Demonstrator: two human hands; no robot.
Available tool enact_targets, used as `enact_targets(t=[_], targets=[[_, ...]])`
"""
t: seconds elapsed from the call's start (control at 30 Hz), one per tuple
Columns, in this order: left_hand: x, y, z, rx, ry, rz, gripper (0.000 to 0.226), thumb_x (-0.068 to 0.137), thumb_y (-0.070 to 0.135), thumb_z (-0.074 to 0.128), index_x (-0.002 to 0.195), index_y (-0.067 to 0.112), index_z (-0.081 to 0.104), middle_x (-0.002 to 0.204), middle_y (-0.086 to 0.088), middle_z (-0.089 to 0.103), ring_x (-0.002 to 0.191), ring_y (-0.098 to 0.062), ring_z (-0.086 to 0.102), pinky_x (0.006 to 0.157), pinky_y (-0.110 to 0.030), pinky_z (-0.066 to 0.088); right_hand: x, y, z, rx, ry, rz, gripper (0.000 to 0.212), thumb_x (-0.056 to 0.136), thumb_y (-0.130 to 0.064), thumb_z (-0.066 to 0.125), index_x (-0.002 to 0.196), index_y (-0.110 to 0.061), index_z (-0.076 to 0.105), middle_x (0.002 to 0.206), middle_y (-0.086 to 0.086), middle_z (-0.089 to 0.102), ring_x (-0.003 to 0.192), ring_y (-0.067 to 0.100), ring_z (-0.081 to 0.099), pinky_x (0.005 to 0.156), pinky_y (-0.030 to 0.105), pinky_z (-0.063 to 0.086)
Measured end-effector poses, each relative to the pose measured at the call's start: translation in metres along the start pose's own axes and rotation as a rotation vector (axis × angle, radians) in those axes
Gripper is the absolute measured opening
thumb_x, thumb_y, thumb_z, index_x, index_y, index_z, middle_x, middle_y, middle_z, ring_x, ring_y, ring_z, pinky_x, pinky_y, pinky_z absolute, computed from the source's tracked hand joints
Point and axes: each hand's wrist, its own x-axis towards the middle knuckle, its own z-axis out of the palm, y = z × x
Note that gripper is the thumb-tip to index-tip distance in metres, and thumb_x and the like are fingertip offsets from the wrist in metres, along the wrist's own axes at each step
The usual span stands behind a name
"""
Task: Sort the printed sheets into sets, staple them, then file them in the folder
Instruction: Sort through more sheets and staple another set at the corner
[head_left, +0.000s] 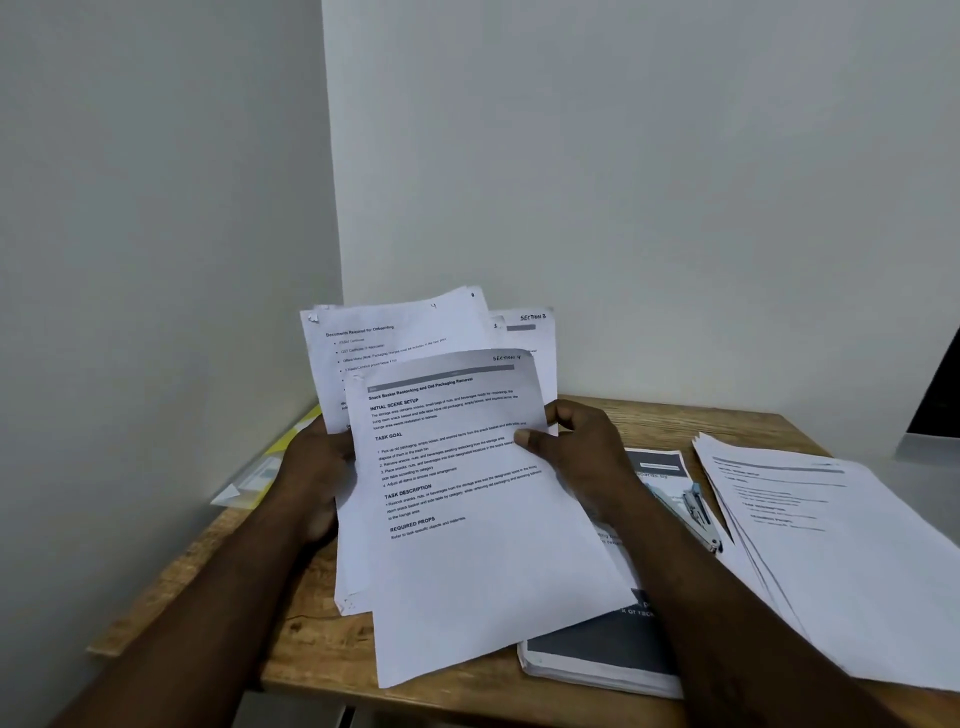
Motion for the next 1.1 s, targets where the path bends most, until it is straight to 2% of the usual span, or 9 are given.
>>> enact_targets(t=[0.07, 0.13, 0.27, 0.63, 0.8, 0.83, 0.9, 1.0, 1.1], targets=[[0.0, 0.0, 0.0, -0.006, -0.017, 0.005, 0.027, 0.096, -0.003, 0.059, 0.117, 0.005, 0.073, 0.11, -0.018, 0.078, 0.103, -0.043, 0.074, 0.094, -0.057, 0.059, 0.0, 0.0, 0.0, 0.01, 0.023, -0.008, 0.034, 0.063, -0.045, 0.091, 0.081, -0.021, 0.076, 0.085, 0.005, 0.077, 0.074, 0.03, 0.068, 0.075, 0.054, 0.059], [0.001, 0.0, 0.0, -0.017, -0.014, 0.02, 0.023, 0.097, -0.001, 0.061, 0.115, 0.006, 0.074, 0.111, -0.017, 0.078, 0.101, -0.039, 0.075, 0.09, -0.05, 0.06, -0.001, -0.001, -0.001, 0.02, 0.039, -0.024, 0.027, 0.069, -0.034, 0.094, 0.076, -0.019, 0.073, 0.073, 0.003, 0.07, 0.061, 0.02, 0.054, 0.059, 0.036, 0.046], [0.005, -0.002, -0.004, -0.053, 0.021, 0.043, 0.023, 0.096, 0.001, 0.067, 0.117, 0.007, 0.074, 0.112, -0.015, 0.078, 0.1, -0.034, 0.075, 0.091, -0.046, 0.059, -0.002, -0.004, -0.002, 0.036, 0.05, -0.039, 0.027, 0.075, -0.026, 0.095, 0.07, -0.02, 0.069, 0.083, 0.002, 0.072, 0.056, 0.012, 0.053, 0.056, 0.025, 0.039], [0.016, -0.01, -0.008, -0.107, 0.071, 0.048, 0.014, 0.1, 0.008, 0.067, 0.108, 0.015, 0.077, 0.112, -0.007, 0.08, 0.107, -0.034, 0.075, 0.102, -0.052, 0.054, -0.005, -0.008, -0.003, 0.029, 0.051, -0.071, 0.026, 0.078, -0.026, 0.093, 0.073, -0.019, 0.069, 0.086, 0.002, 0.078, 0.067, 0.017, 0.06, 0.066, 0.03, 0.044], [0.009, -0.003, -0.004, -0.154, 0.023, -0.009, 0.027, 0.1, -0.005, 0.057, 0.114, 0.01, 0.073, 0.107, -0.007, 0.081, 0.095, -0.028, 0.079, 0.081, -0.041, 0.06, -0.006, -0.012, -0.003, 0.041, 0.068, -0.072, 0.03, 0.081, -0.02, 0.092, 0.066, -0.026, 0.066, 0.085, 0.001, 0.076, 0.059, 0.01, 0.061, 0.057, 0.025, 0.046], [0.006, -0.002, -0.003, -0.148, -0.011, -0.011, 0.032, 0.098, -0.009, 0.054, 0.118, 0.009, 0.072, 0.11, -0.009, 0.08, 0.096, -0.029, 0.078, 0.079, -0.04, 0.06, -0.007, -0.013, -0.002, 0.039, 0.078, -0.071, 0.029, 0.08, -0.021, 0.092, 0.067, -0.026, 0.067, 0.088, 0.002, 0.078, 0.066, 0.016, 0.067, 0.061, 0.031, 0.052], [0.001, 0.0, -0.001, -0.124, -0.076, 0.001, 0.037, 0.096, -0.009, 0.052, 0.125, 0.007, 0.07, 0.116, -0.012, 0.078, 0.102, -0.032, 0.077, 0.08, -0.041, 0.063, -0.006, -0.013, -0.002, 0.039, 0.097, -0.072, 0.023, 0.078, -0.026, 0.092, 0.073, -0.025, 0.07, 0.097, 0.004, 0.079, 0.092, 0.033, 0.074, 0.084, 0.05, 0.062], [0.0, -0.002, 0.0, -0.137, -0.124, 0.012, 0.032, 0.103, 0.002, 0.054, 0.13, 0.008, 0.068, 0.123, -0.013, 0.076, 0.109, -0.033, 0.075, 0.089, -0.044, 0.06, -0.007, -0.014, -0.002, 0.067, 0.12, -0.057, 0.028, 0.07, -0.042, 0.092, 0.08, -0.025, 0.073, 0.101, 0.002, 0.08, 0.104, 0.037, 0.074, 0.095, 0.06, 0.059], [0.0, -0.003, 0.005, -0.18, -0.133, -0.027, 0.037, 0.107, 0.038, 0.055, 0.132, 0.015, 0.068, 0.126, -0.008, 0.076, 0.116, -0.029, 0.073, 0.099, -0.047, 0.055, -0.006, -0.014, 0.002, 0.074, 0.175, -0.029, 0.034, 0.067, -0.044, 0.095, 0.083, -0.027, 0.071, 0.097, -0.003, 0.079, 0.096, 0.031, 0.075, 0.088, 0.05, 0.063]])
